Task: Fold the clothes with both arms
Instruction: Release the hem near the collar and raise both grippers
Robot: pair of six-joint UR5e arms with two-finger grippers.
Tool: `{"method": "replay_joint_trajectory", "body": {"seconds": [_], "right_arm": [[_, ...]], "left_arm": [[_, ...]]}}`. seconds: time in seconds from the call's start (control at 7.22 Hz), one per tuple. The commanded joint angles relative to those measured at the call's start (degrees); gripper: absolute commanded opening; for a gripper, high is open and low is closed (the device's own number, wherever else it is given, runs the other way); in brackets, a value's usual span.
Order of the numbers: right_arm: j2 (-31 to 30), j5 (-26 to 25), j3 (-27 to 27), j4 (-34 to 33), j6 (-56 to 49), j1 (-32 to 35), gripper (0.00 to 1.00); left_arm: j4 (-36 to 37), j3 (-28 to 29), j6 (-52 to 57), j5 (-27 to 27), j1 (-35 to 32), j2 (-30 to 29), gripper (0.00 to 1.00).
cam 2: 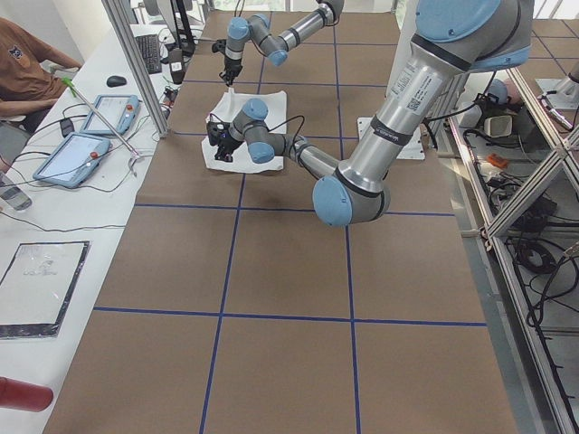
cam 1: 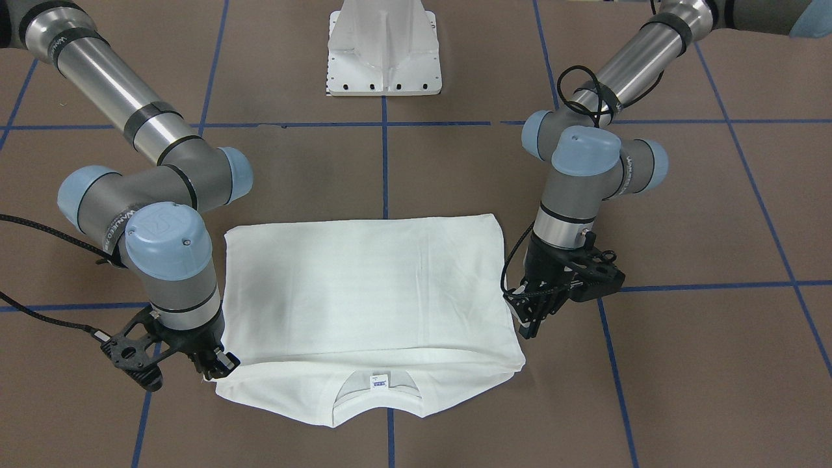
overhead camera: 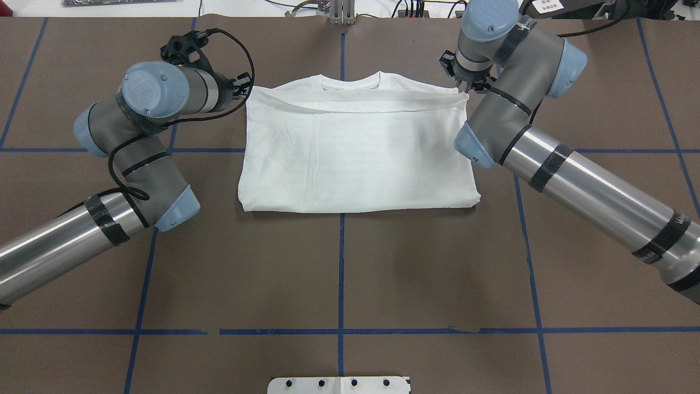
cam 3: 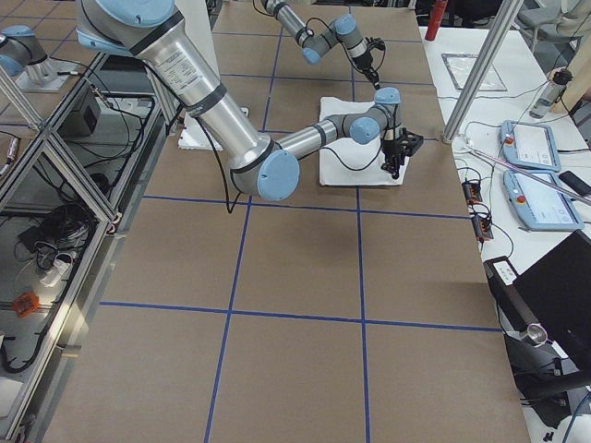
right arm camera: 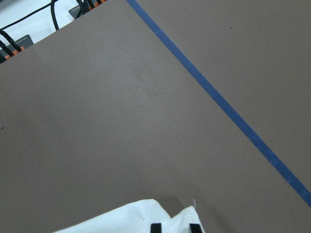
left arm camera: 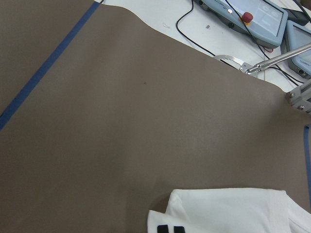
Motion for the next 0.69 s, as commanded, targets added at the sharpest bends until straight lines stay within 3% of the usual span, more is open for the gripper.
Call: {"method": "replay_joint_trajectory", "body": {"seconds": [0.0,0.28,0.55], "right_arm": [[0.24,0.71,1.0,0.1,0.27,0.15,0.68],[-7.88,2.83,10.35,0.19,1.14,-0.28,0.74],[-20.34,3.18,24.23,0.28,7.09,-5.79,0.76]], "left_arm": [[-0.08,-1.32,-0.43,0.0,-0.78,-0.09,0.49],[-1.56,-6.84,0.09,-0.18,-1.22,1.83,0.5],[-2.1,-8.19,-0.26,-0.44,-1.31,2.28,0.54]]}}
